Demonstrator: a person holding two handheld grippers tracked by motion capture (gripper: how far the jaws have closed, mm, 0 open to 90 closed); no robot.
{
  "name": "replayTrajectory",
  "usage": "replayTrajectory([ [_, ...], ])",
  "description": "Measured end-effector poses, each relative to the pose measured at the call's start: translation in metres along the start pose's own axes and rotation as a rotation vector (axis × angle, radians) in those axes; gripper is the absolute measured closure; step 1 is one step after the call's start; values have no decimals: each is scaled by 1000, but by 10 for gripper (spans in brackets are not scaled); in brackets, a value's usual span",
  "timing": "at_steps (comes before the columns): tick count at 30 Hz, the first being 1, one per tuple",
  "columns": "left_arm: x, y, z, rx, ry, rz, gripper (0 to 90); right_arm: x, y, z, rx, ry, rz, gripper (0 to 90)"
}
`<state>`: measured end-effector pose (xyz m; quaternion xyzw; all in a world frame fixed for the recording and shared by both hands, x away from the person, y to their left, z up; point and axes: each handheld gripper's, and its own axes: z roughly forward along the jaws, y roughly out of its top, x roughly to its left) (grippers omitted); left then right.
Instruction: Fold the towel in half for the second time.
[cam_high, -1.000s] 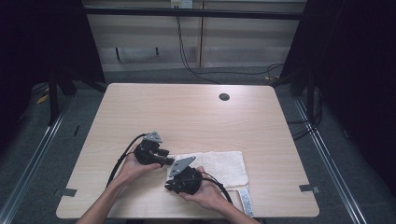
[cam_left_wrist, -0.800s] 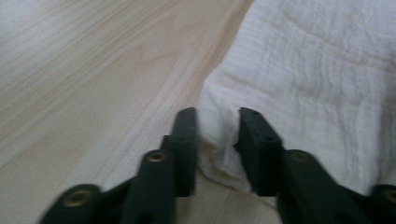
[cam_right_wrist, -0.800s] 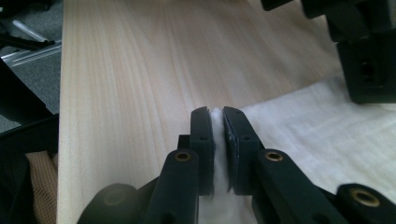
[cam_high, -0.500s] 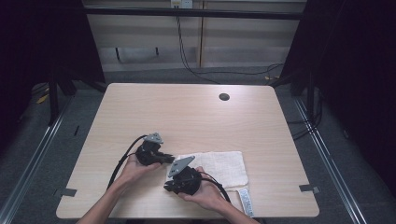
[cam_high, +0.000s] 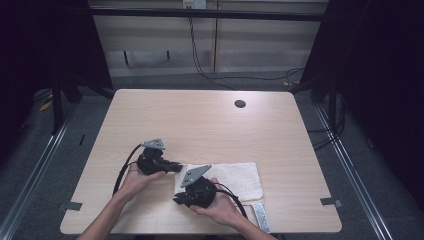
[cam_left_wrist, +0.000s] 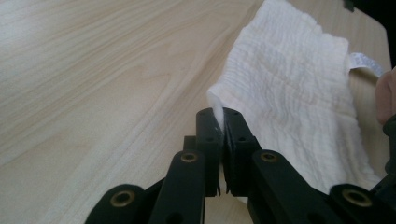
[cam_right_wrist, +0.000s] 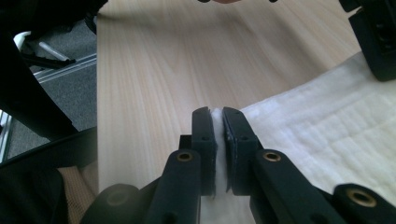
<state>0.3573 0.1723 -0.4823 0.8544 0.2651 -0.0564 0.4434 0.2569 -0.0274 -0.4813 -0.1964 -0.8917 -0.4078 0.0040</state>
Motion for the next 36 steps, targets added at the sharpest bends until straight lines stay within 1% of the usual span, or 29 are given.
replayTrajectory([
  [2,1,0,-3,-9,5,-13,865,2,2,-3,-4,-5,-5,840],
  [3,0,0,-4,-11,6,-19,865,2,4,-4,-18,-7,-5,840],
  [4,0,1,-5,-15,14,-20,866,2,5,-5,-19,-10,-11,840],
  [5,-1,1,-6,-21,15,-23,866,3,7,-7,-30,-2,6,840],
  [6,-2,1,-7,-24,21,-23,866,3,8,-7,-34,0,11,841],
  [8,-5,1,-10,-28,33,-17,866,2,11,-8,-43,10,9,841],
  [10,-5,2,-14,-39,31,-22,866,4,13,-10,-44,9,10,841],
  [12,-4,2,-19,-44,26,-27,866,5,16,-11,-59,13,14,841],
  [15,-2,-1,-24,-37,39,-40,866,5,20,-14,-82,21,15,842],
  [17,0,-4,-28,-44,46,-47,866,5,21,-13,-92,25,21,842],
  [19,1,-5,-33,-54,37,-55,866,5,23,-10,-95,28,16,843],
  [21,1,-4,-38,-56,39,-50,866,8,26,-8,-92,32,18,843],
  [23,-1,-4,-44,-72,40,-50,866,10,29,-9,-93,29,11,843],
  [24,-1,-3,-47,-72,44,-43,866,11,32,-10,-102,32,10,843],
  [26,0,-4,-53,-80,55,-54,866,13,37,-11,-113,29,1,843],
  [27,0,-4,-54,-79,54,-59,866,13,40,-10,-115,34,-7,844],
  [29,0,-5,-57,-80,68,-57,867,14,44,-8,-116,39,-10,845],
  [31,1,-6,-61,-102,70,-64,867,14,47,-7,-120,45,-6,845],
  [32,2,-7,-63,-102,74,-67,867,14,49,-6,-129,48,-11,844],
  [33,2,-7,-64,-103,76,-64,867,15,52,-4,-129,46,-13,845],
  [34,3,-7,-66,-111,69,-74,867,16,53,-4,-131,47,-13,844],
  [35,3,-7,-67,-111,70,-80,867,16,55,-3,-131,52,-11,845],
  [36,2,-7,-68,-107,83,-80,867,17,57,-2,-123,47,-13,845],
])
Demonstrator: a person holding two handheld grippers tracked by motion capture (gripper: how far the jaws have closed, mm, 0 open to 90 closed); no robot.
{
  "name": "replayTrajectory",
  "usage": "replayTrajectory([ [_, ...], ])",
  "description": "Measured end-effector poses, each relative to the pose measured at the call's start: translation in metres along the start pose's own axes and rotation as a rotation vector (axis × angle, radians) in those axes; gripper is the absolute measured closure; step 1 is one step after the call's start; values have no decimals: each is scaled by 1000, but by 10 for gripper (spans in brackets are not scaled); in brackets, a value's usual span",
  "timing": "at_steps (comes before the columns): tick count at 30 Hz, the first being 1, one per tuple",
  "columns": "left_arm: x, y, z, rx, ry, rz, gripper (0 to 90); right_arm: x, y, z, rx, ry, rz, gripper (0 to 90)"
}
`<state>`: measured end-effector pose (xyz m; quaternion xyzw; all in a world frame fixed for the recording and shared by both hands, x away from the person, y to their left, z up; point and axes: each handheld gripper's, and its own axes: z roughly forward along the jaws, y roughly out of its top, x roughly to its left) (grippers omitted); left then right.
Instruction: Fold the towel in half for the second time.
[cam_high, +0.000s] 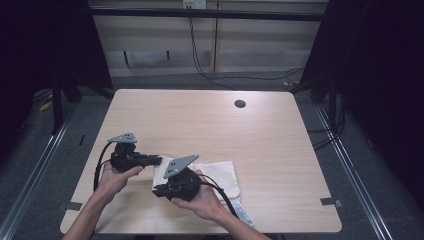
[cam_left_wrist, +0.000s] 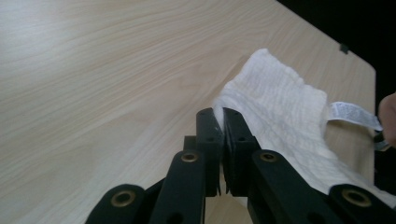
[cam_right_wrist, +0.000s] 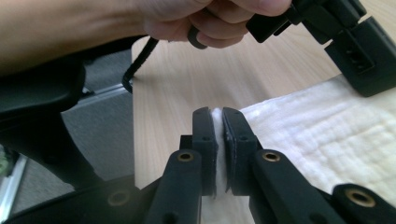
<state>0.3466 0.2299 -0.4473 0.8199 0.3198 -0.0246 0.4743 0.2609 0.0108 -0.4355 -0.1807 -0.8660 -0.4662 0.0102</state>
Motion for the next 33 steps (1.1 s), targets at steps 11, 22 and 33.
replayTrajectory([
  [11,10,-3,-27,-15,42,-21,867,1,22,11,-11,14,-20,845],
  [22,7,15,-28,-41,52,1,866,-1,30,13,-107,34,8,845],
  [33,-2,26,12,-33,10,8,866,-10,8,-16,-130,-26,37,844],
])
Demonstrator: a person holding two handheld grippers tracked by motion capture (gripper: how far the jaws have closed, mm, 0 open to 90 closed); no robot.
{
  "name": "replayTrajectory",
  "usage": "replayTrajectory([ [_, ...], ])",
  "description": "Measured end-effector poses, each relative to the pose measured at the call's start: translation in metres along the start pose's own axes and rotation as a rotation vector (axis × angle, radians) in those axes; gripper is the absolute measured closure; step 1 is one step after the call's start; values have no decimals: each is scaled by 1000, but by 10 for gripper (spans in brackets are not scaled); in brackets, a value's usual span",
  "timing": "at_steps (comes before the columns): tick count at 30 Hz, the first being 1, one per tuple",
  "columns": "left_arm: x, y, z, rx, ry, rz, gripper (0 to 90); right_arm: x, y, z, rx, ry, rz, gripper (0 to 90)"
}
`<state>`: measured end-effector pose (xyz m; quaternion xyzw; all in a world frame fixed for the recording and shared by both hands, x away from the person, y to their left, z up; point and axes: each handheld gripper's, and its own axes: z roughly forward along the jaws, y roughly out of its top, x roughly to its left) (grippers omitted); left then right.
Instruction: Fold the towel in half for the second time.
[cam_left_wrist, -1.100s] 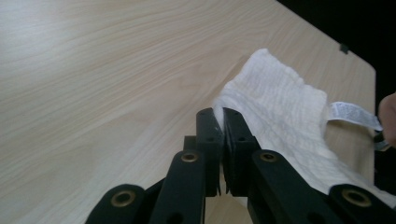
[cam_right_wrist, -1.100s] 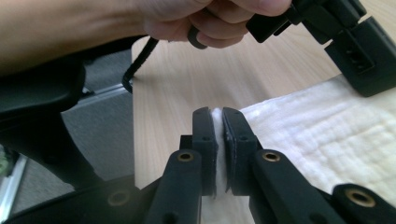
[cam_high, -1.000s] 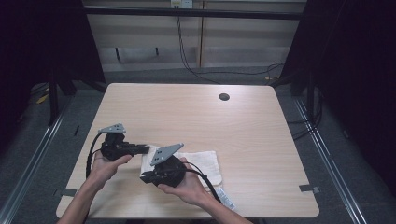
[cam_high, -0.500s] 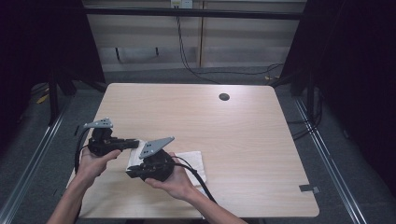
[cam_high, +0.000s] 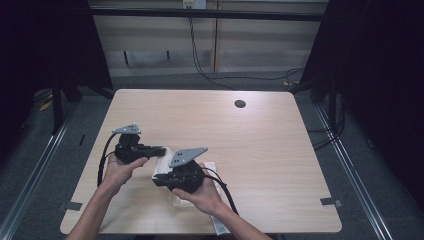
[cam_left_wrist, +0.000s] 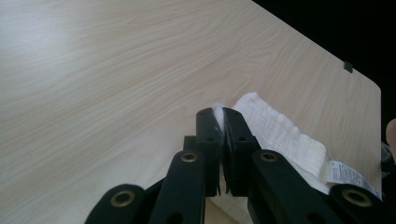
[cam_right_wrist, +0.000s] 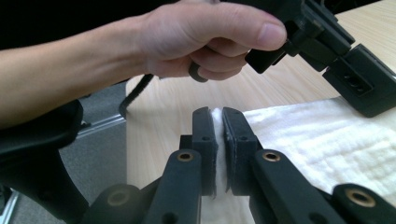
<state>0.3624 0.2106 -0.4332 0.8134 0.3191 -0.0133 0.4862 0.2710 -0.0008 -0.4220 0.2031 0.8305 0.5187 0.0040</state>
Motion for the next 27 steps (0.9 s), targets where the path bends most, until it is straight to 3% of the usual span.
replayTrajectory([
  [15,-9,13,36,63,-49,50,866,-9,-20,-32,8,-54,32,843],
  [20,-11,17,51,90,-49,48,864,-13,-28,-37,7,-74,46,840],
  [27,-20,20,63,80,-62,43,864,-13,-32,-49,13,-100,45,840],
])
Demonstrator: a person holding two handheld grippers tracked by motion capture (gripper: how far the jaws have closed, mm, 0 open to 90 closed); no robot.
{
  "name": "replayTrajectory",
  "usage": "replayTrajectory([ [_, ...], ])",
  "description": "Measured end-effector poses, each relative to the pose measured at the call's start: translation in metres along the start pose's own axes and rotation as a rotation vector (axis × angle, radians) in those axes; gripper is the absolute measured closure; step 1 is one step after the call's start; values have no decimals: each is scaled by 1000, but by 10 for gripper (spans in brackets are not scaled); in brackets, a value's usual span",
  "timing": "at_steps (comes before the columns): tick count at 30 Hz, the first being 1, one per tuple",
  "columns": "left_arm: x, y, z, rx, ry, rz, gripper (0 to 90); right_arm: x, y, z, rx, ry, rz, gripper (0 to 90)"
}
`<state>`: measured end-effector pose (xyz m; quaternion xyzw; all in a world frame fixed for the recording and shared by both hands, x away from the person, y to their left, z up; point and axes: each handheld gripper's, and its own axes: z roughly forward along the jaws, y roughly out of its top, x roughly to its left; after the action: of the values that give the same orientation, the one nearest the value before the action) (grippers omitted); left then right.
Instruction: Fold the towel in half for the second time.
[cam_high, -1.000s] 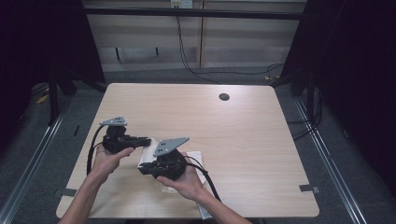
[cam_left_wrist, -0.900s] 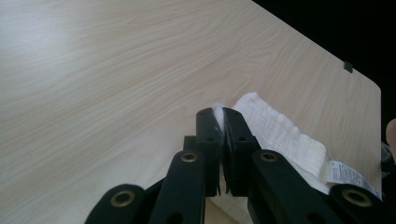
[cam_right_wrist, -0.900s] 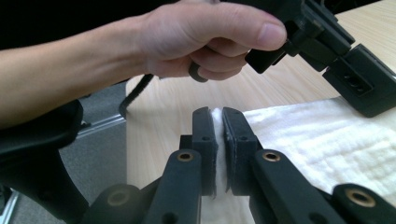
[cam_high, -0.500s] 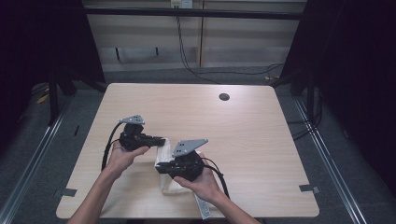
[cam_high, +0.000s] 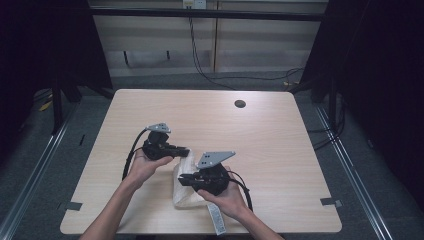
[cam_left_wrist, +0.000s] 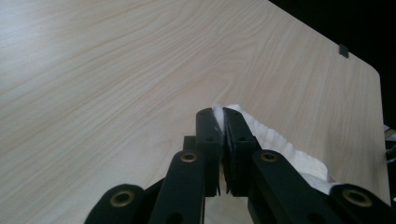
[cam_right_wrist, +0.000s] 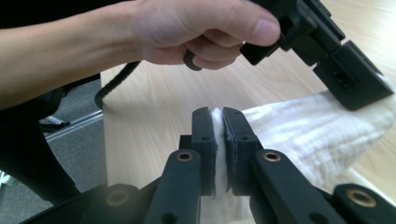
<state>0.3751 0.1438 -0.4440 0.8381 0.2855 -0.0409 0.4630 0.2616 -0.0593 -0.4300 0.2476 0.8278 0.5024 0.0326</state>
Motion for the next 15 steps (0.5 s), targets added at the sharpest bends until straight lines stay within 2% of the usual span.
replayTrajectory([
  [7,-8,2,16,33,-10,38,862,0,-19,-11,23,-38,20,837],
  [12,-9,2,31,64,-15,33,859,-1,-27,-17,30,-62,34,832],
  [15,-7,0,40,75,-20,22,857,-5,-34,-15,61,-70,43,831],
])
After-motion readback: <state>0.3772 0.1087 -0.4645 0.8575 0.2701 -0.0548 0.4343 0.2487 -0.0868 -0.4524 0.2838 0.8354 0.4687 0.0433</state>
